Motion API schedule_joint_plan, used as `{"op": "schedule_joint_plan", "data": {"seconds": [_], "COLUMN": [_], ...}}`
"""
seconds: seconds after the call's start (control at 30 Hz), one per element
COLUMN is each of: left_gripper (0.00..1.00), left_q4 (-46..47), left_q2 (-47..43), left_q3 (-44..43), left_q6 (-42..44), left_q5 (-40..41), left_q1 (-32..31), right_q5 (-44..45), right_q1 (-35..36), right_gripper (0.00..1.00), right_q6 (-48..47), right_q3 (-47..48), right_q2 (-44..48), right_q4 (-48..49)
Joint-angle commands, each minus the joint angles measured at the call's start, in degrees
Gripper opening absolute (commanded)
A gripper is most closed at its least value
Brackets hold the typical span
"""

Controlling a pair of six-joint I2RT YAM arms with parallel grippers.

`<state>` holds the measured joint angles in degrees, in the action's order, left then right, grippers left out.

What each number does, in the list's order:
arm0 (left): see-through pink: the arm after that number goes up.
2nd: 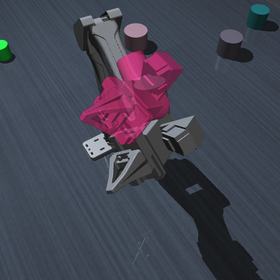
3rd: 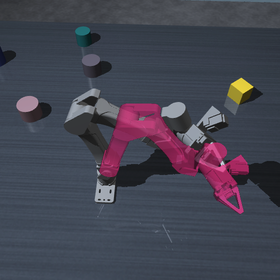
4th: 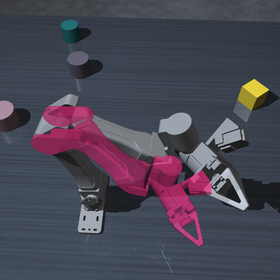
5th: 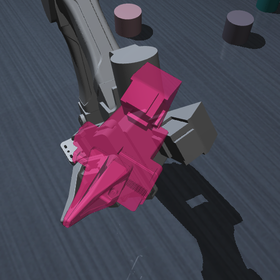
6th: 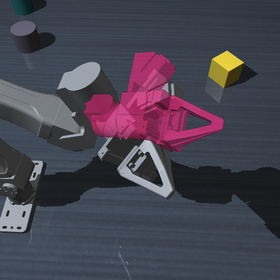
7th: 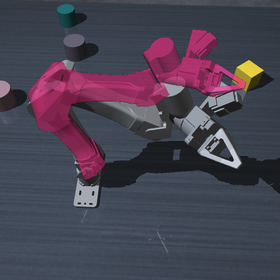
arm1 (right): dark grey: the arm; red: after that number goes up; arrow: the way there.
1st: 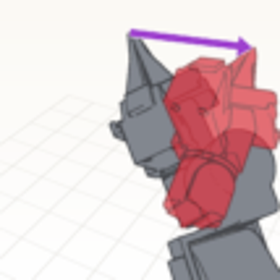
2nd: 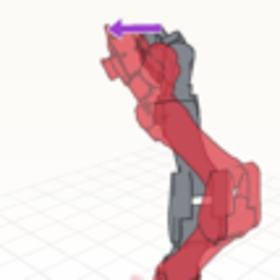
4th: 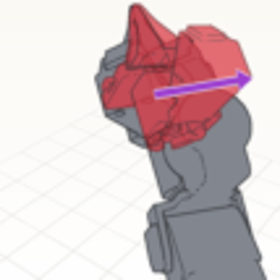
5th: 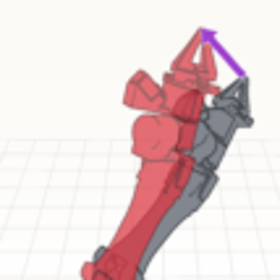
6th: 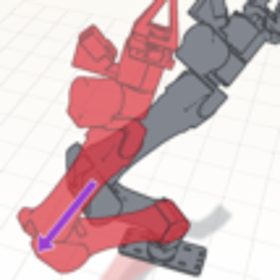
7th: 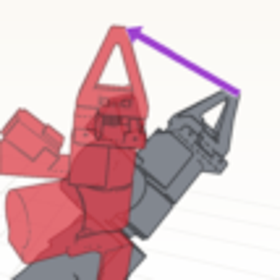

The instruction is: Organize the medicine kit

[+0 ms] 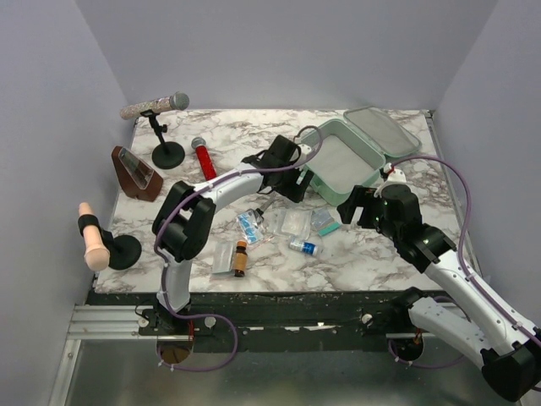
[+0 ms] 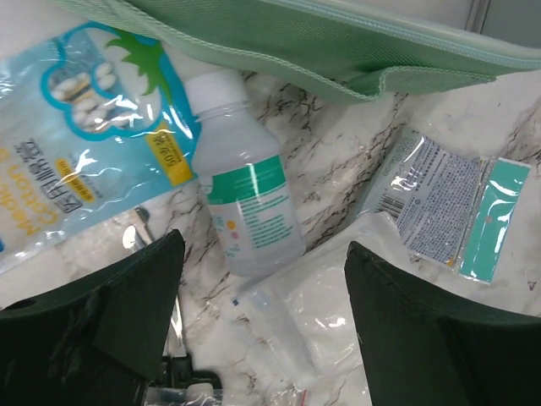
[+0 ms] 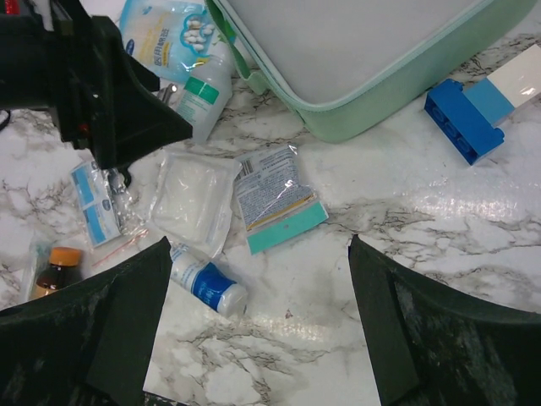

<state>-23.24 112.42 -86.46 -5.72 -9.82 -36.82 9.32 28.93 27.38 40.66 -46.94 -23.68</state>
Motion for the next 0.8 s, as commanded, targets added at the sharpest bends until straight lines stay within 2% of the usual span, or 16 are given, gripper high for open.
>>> {"op": "schedule_joint_plan", "data": {"seconds": [0.0,0.3,0.47,0.77], "left_gripper": [0.86,0.71,0.51,0.35], "left_q4": [2.23,2.24,3.47,6.11], "left_q2": [3.85,7.46,6.94,-3.33], "left_q3": [0.15,-2.58,-1.53,4.09], "left_q6": [-1.58,-1.05,-0.52,-0.70], "left_q5": [-0.73,2.70,3.58,6.48], "left_q1": [-1.50,-1.59,-1.42,-1.41], "right_q5": [0.35,0.52,0.70,3.41], "right_q1": [0.34,0.34,0.34,0.34], "right_gripper": [0.93,0.93,0.93,0.93], "right_q6": [-0.30,0.05,0.13,1.01], "right_q3": [-0.59,-0.24,-0.15,3.45], "right_q2": [0.00,0.18,0.18,-2.18], "right_q4": [-1.98,-2.77,-2.77,-3.04]}}
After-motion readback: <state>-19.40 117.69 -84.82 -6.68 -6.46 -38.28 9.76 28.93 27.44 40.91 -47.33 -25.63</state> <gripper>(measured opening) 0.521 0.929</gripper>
